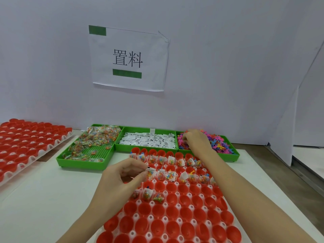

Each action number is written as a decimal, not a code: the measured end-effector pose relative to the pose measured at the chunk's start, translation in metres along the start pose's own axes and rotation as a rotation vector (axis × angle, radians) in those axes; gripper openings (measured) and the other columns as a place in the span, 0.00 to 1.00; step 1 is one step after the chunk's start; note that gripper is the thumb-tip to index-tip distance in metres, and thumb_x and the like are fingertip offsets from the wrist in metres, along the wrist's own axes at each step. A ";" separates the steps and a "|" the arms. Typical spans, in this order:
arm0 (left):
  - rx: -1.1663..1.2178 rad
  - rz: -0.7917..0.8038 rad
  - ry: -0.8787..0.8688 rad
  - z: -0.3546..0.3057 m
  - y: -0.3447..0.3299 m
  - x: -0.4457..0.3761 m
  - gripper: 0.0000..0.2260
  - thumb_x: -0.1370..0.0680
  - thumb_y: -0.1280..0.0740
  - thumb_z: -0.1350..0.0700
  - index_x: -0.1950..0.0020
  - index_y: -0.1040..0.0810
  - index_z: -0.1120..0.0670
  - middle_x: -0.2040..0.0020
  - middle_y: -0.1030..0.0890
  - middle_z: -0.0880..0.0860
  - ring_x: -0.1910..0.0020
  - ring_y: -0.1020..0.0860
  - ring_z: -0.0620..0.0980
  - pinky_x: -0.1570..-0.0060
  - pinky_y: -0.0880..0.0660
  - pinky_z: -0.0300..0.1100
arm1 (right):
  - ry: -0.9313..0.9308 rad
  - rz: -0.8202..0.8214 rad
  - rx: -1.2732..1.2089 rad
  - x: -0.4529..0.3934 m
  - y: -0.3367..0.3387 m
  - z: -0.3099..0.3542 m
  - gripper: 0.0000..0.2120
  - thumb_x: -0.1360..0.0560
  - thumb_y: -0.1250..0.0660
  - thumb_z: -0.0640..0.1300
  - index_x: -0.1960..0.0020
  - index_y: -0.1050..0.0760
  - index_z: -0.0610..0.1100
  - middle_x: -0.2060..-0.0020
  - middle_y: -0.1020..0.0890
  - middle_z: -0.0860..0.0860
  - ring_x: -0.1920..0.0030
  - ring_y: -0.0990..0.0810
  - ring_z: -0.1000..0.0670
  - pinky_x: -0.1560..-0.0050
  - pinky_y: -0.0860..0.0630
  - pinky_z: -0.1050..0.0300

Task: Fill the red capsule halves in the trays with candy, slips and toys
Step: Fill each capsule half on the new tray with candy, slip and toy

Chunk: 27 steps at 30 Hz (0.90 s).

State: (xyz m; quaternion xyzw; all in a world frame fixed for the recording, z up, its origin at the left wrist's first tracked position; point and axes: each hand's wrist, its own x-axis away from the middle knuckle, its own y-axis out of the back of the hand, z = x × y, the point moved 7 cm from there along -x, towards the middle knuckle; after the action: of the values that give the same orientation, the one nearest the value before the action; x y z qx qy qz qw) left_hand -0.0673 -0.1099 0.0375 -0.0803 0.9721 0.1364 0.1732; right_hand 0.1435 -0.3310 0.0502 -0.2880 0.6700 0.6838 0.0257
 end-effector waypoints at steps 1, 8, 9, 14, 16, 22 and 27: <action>0.008 -0.008 0.002 0.000 0.001 0.000 0.10 0.25 0.24 0.62 0.55 0.14 0.45 0.58 0.13 0.51 0.57 0.14 0.49 0.52 0.18 0.44 | -0.023 -0.054 -0.053 0.002 0.002 -0.002 0.07 0.20 0.33 0.37 0.48 0.16 0.43 0.52 0.18 0.47 0.50 0.20 0.46 0.51 0.22 0.55; 0.171 -0.048 0.089 0.004 0.006 -0.002 0.05 0.26 0.24 0.62 0.52 0.13 0.55 0.58 0.12 0.55 0.57 0.13 0.53 0.53 0.17 0.40 | -0.124 -0.350 -0.450 0.034 0.045 -0.014 0.09 0.20 0.30 0.44 0.44 0.14 0.43 0.53 0.12 0.48 0.55 0.15 0.50 0.47 0.19 0.54; 0.192 -0.040 0.093 0.004 0.005 -0.002 0.05 0.26 0.24 0.64 0.52 0.14 0.56 0.57 0.12 0.56 0.57 0.13 0.54 0.53 0.17 0.39 | -0.124 -0.366 -0.457 0.040 0.049 -0.017 0.09 0.21 0.29 0.44 0.44 0.14 0.43 0.53 0.12 0.49 0.56 0.14 0.51 0.48 0.18 0.54; 0.208 -0.004 0.096 0.004 -0.003 0.002 0.05 0.26 0.24 0.65 0.53 0.14 0.56 0.58 0.13 0.58 0.57 0.13 0.55 0.52 0.17 0.42 | -0.184 -0.349 -0.448 0.051 0.048 -0.038 0.09 0.21 0.28 0.42 0.44 0.15 0.41 0.52 0.12 0.47 0.55 0.14 0.49 0.45 0.18 0.53; 0.193 0.001 0.094 0.005 -0.005 0.003 0.05 0.26 0.24 0.65 0.53 0.14 0.57 0.58 0.13 0.57 0.57 0.13 0.55 0.50 0.17 0.45 | -0.234 -0.309 -0.503 0.049 0.041 -0.047 0.09 0.21 0.29 0.41 0.44 0.15 0.40 0.52 0.12 0.45 0.53 0.14 0.48 0.43 0.18 0.49; 0.186 0.011 0.092 0.004 -0.004 0.004 0.06 0.26 0.24 0.65 0.54 0.14 0.54 0.58 0.13 0.57 0.57 0.13 0.56 0.51 0.17 0.44 | -0.306 -0.224 -0.679 0.041 0.026 -0.052 0.07 0.22 0.27 0.43 0.46 0.14 0.43 0.37 0.18 0.42 0.39 0.17 0.46 0.36 0.21 0.46; 0.269 0.006 0.124 0.000 -0.007 0.005 0.05 0.26 0.24 0.65 0.56 0.14 0.55 0.57 0.13 0.57 0.57 0.13 0.57 0.54 0.17 0.39 | -0.337 -0.228 -1.051 0.063 0.051 -0.023 0.06 0.19 0.32 0.42 0.46 0.18 0.41 0.58 0.13 0.45 0.61 0.13 0.50 0.60 0.16 0.60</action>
State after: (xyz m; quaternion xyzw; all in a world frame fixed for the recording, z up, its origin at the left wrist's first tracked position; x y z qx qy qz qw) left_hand -0.0705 -0.1166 0.0337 -0.0619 0.9906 0.0002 0.1217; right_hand 0.0780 -0.3798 0.0705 -0.2192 0.1905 0.9551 0.0592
